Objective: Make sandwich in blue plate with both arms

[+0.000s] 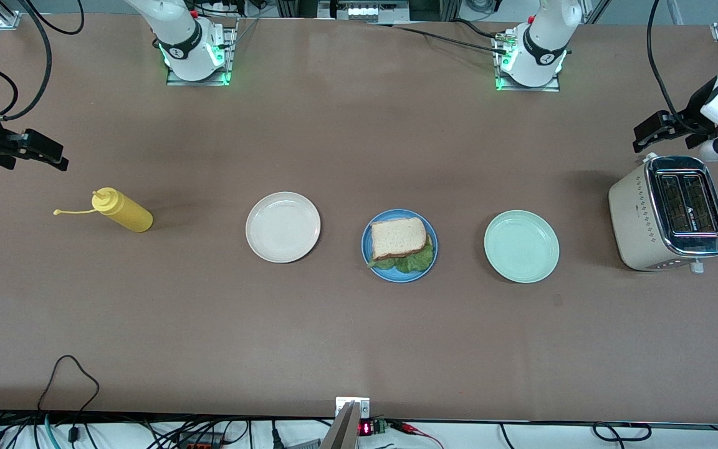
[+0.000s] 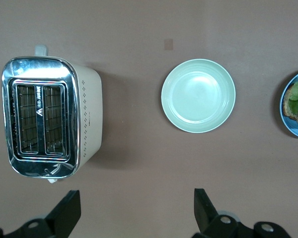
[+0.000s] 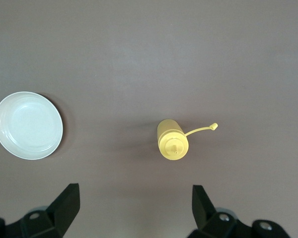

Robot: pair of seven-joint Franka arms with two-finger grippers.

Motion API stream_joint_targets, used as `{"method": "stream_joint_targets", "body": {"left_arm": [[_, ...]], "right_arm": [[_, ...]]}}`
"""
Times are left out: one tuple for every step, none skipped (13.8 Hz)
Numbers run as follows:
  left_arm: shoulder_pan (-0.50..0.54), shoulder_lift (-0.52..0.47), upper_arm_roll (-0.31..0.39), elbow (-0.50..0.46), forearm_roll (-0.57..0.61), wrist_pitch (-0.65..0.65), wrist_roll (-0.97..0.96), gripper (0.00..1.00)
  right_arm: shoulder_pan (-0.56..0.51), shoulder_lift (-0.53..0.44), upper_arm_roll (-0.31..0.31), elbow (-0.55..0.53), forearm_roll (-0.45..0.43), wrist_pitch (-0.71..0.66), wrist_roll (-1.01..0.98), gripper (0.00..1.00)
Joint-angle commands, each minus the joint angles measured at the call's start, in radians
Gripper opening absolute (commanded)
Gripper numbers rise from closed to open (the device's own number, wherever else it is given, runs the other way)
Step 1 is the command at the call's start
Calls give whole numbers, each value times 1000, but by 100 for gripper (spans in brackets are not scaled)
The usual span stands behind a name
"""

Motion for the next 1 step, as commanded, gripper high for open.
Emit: {"method": "stream_joint_targets", "body": {"left_arm": [[2,-23,2,-21,-15,-9,24,100]], "right_arm": [[-2,-8,2,-3,0,-9,10,100]]}}
